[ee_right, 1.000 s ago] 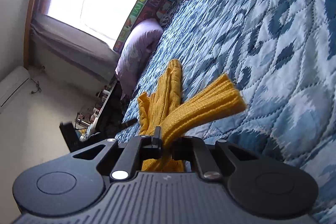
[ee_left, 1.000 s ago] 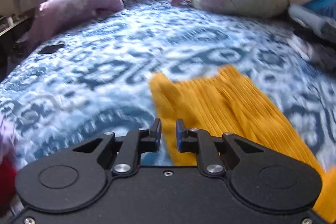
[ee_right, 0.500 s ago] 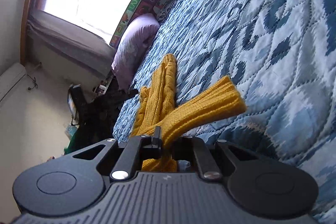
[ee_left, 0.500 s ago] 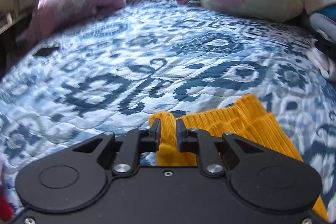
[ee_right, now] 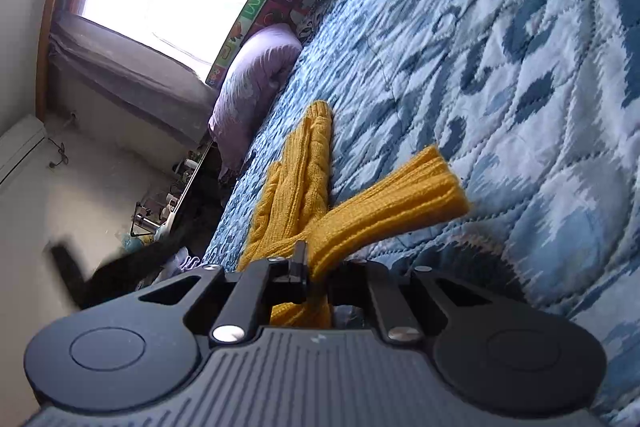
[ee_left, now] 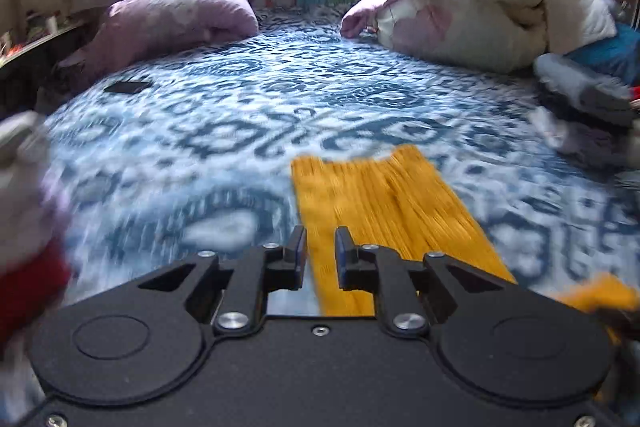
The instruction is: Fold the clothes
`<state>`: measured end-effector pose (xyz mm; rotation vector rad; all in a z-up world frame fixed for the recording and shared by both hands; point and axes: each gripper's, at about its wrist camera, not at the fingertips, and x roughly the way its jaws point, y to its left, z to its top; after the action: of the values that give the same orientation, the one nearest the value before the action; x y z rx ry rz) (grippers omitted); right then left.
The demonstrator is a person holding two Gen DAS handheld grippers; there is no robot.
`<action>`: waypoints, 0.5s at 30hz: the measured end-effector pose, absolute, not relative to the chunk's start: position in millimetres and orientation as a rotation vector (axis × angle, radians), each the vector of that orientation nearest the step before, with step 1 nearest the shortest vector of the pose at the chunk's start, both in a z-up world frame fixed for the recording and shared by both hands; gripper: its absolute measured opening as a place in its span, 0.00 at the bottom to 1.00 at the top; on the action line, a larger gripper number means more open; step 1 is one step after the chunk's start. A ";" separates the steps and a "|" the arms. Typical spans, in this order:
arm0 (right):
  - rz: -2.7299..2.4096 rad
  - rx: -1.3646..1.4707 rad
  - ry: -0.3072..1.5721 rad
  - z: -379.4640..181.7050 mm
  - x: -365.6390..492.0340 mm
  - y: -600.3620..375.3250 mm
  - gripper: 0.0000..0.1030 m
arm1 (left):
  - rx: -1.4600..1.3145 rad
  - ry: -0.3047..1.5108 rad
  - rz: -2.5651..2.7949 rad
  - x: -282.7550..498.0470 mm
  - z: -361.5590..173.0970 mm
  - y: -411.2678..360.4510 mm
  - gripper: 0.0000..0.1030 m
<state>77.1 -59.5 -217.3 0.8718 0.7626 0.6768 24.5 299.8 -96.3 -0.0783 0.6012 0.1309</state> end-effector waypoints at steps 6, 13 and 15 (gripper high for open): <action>0.668 0.828 0.723 -214.1 71.3 -55.6 0.13 | -0.164 0.730 0.017 -16.1 -160.7 270.1 0.12; 0.607 0.924 0.730 -216.6 65.8 -65.6 0.37 | -0.170 0.533 0.061 -64.9 -114.3 308.6 0.13; 0.574 0.918 0.714 -213.6 63.5 -66.3 0.36 | -0.166 0.490 0.070 -78.6 -107.4 321.2 0.12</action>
<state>63.5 -66.3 -213.6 0.9176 0.7139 0.5741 -78.6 321.2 -107.4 -0.1656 0.4904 0.0700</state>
